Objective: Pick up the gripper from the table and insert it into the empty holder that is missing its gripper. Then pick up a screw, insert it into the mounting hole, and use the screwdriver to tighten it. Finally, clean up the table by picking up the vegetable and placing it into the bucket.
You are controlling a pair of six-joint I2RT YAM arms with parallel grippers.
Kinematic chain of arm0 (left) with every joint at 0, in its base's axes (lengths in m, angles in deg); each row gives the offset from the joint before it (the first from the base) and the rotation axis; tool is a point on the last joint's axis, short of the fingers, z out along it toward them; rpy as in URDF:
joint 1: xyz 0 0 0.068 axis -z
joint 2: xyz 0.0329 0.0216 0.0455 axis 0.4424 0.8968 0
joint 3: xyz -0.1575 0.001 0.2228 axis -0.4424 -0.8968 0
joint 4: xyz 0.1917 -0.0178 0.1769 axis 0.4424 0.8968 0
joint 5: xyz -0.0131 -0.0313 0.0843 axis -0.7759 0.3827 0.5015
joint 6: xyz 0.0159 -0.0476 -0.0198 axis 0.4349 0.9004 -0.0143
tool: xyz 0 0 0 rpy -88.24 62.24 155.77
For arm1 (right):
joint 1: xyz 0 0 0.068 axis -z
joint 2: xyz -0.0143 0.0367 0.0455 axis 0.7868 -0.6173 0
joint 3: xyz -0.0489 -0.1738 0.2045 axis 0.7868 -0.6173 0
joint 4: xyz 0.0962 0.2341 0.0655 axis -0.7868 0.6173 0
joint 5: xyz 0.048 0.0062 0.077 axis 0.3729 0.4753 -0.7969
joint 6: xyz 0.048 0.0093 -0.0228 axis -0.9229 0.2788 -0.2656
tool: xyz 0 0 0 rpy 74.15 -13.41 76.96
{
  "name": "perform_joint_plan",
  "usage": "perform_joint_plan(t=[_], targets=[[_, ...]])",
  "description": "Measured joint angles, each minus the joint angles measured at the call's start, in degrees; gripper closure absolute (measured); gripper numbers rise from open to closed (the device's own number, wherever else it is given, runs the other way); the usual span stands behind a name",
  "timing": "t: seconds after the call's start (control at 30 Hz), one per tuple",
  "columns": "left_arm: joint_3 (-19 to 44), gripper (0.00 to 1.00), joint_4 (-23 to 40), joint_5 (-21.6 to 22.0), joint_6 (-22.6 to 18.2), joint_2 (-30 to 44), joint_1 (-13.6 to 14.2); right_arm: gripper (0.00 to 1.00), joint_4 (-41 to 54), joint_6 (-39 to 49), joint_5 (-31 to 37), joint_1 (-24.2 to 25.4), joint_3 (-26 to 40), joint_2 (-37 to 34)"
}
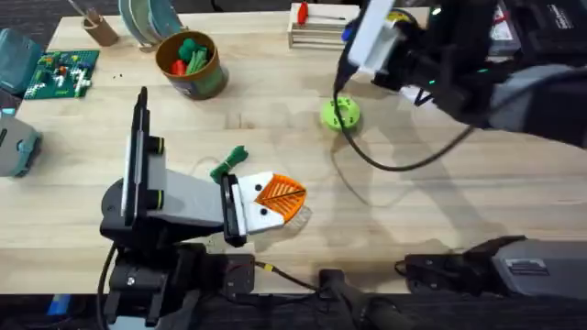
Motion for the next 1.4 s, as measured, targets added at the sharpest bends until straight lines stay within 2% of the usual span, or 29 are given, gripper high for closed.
perform_joint_plan(t=[0.17,0.43,0.47,0.5,0.63,0.67,0.73,0.97,1.07,1.17,1.23,1.27,1.4], targets=[[0.0,0.985,0.0,0.0,0.0,-0.01,0.0,0.992,-0.48,7.35,4.15,-0.22,0.0,-6.19],[0.0,0.985,0.0,0.0,0.0,0.0,0.0,0.991,-0.55,10.96,9.2,-0.53,0.02,-12.53],[0.0,0.985,0.0,0.0,0.0,0.0,0.0,0.948,0.1,10.79,9.62,-0.53,0.02,-12.61],[0.0,0.985,0.0,0.0,0.0,0.0,0.0,0.843,0.67,10.66,9.79,-0.53,0.02,-12.62],[0.0,0.985,0.0,0.0,0.0,-0.02,0.0,0.261,1.13,7.31,10.47,-0.53,0.07,-12.62],[0.0,0.985,0.0,-0.02,0.0,-0.01,0.0,0.171,0.79,6.45,10.74,-0.51,0.24,-12.62],[0.0,0.985,0.0,-0.02,0.0,0.0,0.0,0.138,0.82,3.84,10.82,-0.48,0.52,-12.62],[0.0,0.97,0.0,0.0,-0.03,0.0,0.0,0.134,1.19,-3.11,11.02,-0.53,0.52,-12.61],[0.0,0.604,0.0,0.05,-0.25,0.0,0.0,0.134,1.39,-5.79,11.02,-0.53,0.52,-11.86],[0.0,0.423,0.0,0.07,-0.03,-0.02,0.0,0.131,1.44,-8.49,11.02,-0.53,0.52,-9.0],[0.0,0.37,0.0,0.08,-0.03,0.0,0.0,0.133,1.41,-10.49,11.02,-0.53,0.52,-6.06],[0.0,0.389,-0.02,0.09,0.02,0.0,0.0,0.134,1.37,-11.54,11.02,-0.53,0.52,-4.5],[0.0,0.951,-0.02,0.11,-0.11,0.0,0.0,0.132,1.24,-15.55,11.0,-0.53,0.52,1.23]])
